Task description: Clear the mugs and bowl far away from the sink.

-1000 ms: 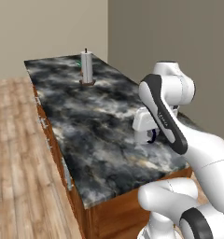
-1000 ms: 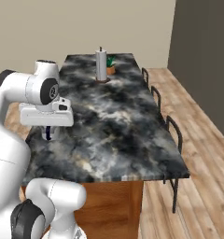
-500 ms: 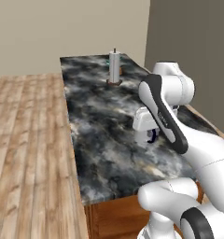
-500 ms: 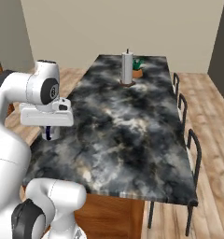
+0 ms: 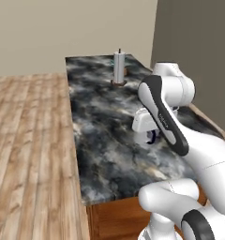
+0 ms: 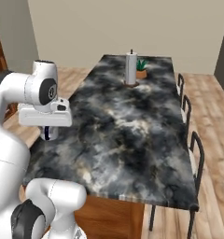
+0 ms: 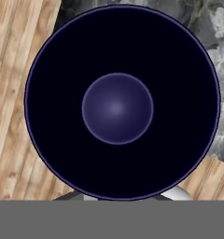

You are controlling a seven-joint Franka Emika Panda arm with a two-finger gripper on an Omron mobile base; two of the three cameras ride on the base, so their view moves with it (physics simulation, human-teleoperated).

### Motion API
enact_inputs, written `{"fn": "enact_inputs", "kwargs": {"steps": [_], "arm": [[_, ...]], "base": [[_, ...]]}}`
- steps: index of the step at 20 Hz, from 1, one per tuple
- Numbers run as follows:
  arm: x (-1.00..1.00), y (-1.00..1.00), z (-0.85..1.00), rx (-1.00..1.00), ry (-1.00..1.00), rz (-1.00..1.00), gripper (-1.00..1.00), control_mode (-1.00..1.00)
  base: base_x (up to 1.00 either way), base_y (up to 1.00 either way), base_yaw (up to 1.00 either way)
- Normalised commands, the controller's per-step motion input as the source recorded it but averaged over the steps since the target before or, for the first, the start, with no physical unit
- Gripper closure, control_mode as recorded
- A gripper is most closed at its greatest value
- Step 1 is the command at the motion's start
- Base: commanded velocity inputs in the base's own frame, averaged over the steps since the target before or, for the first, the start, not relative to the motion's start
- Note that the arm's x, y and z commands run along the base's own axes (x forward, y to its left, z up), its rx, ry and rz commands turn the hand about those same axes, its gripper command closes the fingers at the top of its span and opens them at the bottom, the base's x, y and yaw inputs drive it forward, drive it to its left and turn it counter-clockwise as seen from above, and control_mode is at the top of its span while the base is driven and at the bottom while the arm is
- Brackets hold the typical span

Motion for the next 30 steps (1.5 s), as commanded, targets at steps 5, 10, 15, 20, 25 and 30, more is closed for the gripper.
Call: {"fn": "enact_inputs", "kwargs": {"steps": [5,10,15,20,25,30], "arm": [[0.0,0.0,0.0,0.0,0.0,0.0,1.0,1.0],[0.6,0.0,-0.2,0.0,0.08,0.07,1.0,-1.0],[0.96,0.0,-0.45,0.0,0.1,0.05,1.0,-1.0],[0.93,0.0,-0.46,0.0,0.05,0.05,1.0,-1.0],[0.6,0.0,-0.22,0.0,0.01,0.06,1.0,-1.0],[0.5,0.0,-0.31,-0.05,-0.07,0.04,1.0,-1.0]], "base": [[0.81,-0.39,0.31],[0.34,-0.09,0.11],[0.0,0.0,0.0],[0.0,0.0,0.0],[0.0,0.0,0.0],[0.0,0.0,0.0]]}}
